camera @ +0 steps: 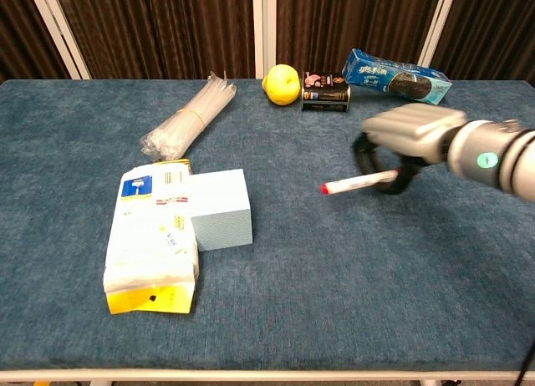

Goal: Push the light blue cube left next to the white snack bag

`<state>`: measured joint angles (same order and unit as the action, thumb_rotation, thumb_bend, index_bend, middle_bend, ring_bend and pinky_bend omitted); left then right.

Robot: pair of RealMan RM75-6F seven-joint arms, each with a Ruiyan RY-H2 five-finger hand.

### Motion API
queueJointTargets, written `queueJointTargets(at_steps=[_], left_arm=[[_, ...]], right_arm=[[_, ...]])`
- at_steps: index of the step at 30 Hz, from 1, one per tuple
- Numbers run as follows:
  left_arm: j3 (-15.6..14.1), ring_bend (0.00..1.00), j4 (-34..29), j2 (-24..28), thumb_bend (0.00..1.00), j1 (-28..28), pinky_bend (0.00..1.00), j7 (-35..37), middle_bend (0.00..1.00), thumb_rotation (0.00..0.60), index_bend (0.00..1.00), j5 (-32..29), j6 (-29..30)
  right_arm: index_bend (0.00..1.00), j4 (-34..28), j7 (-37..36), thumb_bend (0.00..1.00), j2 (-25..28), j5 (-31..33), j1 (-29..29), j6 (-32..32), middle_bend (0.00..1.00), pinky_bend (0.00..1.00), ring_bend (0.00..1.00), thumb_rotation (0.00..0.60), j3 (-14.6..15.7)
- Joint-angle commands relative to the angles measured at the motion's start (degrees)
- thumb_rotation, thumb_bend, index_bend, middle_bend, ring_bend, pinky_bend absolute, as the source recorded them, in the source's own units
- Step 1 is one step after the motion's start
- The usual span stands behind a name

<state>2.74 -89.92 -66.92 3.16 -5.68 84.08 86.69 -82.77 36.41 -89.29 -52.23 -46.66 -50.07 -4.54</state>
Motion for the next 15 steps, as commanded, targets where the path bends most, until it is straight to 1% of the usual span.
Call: queueJointTargets(at_steps=[1, 5, 6, 8, 11, 15], left_arm=[[0.07, 0.12, -0.12, -0.15, 0.05, 0.23, 0.1, -0.21, 0.15, 0.6, 0.22, 0.22, -0.14], [0.09, 0.12, -0.46, -0.19, 0.05, 0.4, 0.1, -0.59, 0.15, 0.6, 0.22, 0.63, 0.0], [0.08, 0.12, -0.55, -0.16, 0.05, 0.38, 0.1, -0.7, 0.15, 0.6, 0.22, 0.64, 0.06], [0.04, 0.12, -0.76, -0.07, 0.05, 0.26, 0.1, -0.83, 0.15, 0.6, 0.22, 0.58, 0.18], [-0.02, 0.12, -0.92, 0.05, 0.05, 0.05, 0.1, -0.86, 0.15, 0.6, 0.22, 0.59, 0.48], [0.13, 0.12, -1.15, 0.23, 0.05, 0.03, 0.1, -0.76, 0.15, 0.6, 0.22, 0.32, 0.46]], right_arm=[[0.52, 0.13, 0.37, 0.37, 2.58, 2.19, 1.81, -0.88, 0.48, 0.1, 0.13, 0.6, 1.84], [0.31, 0.82, 0.72, 0.19, 2.97, 3.92, 2.25, -0.32, 0.32, 0.07, 0.03, 0.6, 2.6], [0.26, 0.89, 0.63, 0.16, 3.02, 3.86, 2.38, -0.4, 0.29, 0.06, 0.02, 0.6, 2.74], [0.21, 0.69, 0.09, 0.13, 3.46, 3.19, 2.92, -1.03, 0.25, 0.06, 0.0, 0.6, 3.02], [0.16, -1.13, -1.73, 0.12, 5.66, 1.27, 4.51, -3.18, 0.23, 0.06, 0.0, 0.6, 3.28], [0.13, -5.5, -6.6, 0.12, 10.97, -4.12, 8.45, -9.02, 0.21, 0.05, 0.0, 0.6, 3.68]])
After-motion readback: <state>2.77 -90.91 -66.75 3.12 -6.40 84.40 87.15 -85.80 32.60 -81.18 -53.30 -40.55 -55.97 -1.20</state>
